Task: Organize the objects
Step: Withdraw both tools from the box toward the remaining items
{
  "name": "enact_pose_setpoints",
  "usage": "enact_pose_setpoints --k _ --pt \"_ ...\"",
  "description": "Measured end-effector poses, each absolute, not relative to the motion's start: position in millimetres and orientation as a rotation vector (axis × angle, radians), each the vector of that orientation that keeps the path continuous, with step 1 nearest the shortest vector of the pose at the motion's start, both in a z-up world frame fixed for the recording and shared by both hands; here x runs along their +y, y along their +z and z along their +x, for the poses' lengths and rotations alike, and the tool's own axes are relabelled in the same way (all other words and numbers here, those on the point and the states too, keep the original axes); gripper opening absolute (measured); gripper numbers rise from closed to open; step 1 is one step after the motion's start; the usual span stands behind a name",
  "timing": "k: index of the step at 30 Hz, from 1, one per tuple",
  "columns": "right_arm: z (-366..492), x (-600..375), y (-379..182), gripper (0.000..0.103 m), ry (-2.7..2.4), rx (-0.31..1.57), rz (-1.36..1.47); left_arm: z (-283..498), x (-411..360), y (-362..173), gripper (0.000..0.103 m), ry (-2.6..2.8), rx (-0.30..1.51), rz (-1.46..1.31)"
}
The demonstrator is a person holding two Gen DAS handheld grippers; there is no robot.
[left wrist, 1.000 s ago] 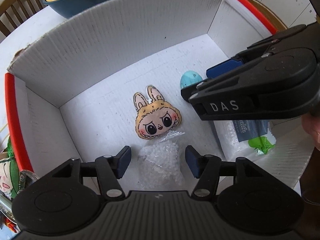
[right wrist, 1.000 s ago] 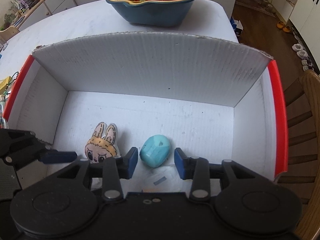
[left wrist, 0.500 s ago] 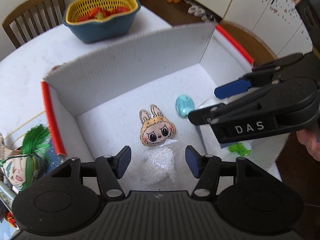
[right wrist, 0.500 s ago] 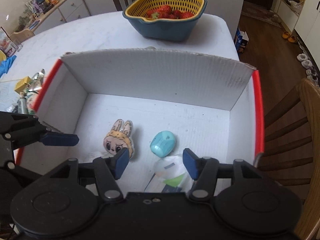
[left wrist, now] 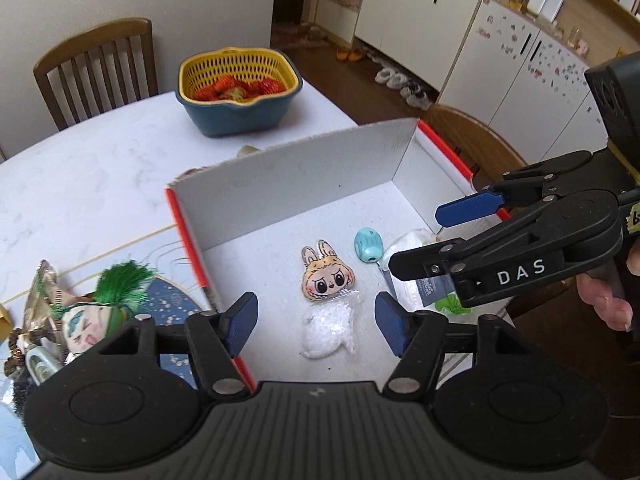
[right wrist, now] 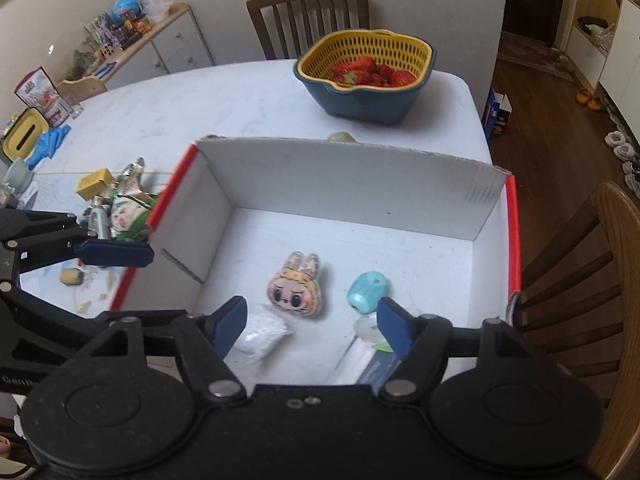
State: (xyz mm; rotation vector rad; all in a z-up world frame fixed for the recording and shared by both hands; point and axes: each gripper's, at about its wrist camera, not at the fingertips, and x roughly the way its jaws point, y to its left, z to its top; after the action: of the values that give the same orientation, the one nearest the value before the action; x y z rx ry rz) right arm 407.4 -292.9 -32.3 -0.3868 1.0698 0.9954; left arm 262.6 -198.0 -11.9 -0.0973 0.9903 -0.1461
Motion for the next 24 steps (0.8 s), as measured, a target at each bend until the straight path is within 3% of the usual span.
enact_pose_setpoints --k 5,8,24 --pt "390 -289 -18 0.08 1.009 1.036 -0.374 244 -177 0 0.066 -0.134 0.951 -0.114" --pt "376 -284 -11 0.083 1.007 1.007 -0.368 232 -162 7 0.076 -0.117 0.921 -0.122" --pt "294 -222 2 0.094 1.013 0.982 -0.343 175 -64 15 0.082 -0.048 0.86 -0.127"
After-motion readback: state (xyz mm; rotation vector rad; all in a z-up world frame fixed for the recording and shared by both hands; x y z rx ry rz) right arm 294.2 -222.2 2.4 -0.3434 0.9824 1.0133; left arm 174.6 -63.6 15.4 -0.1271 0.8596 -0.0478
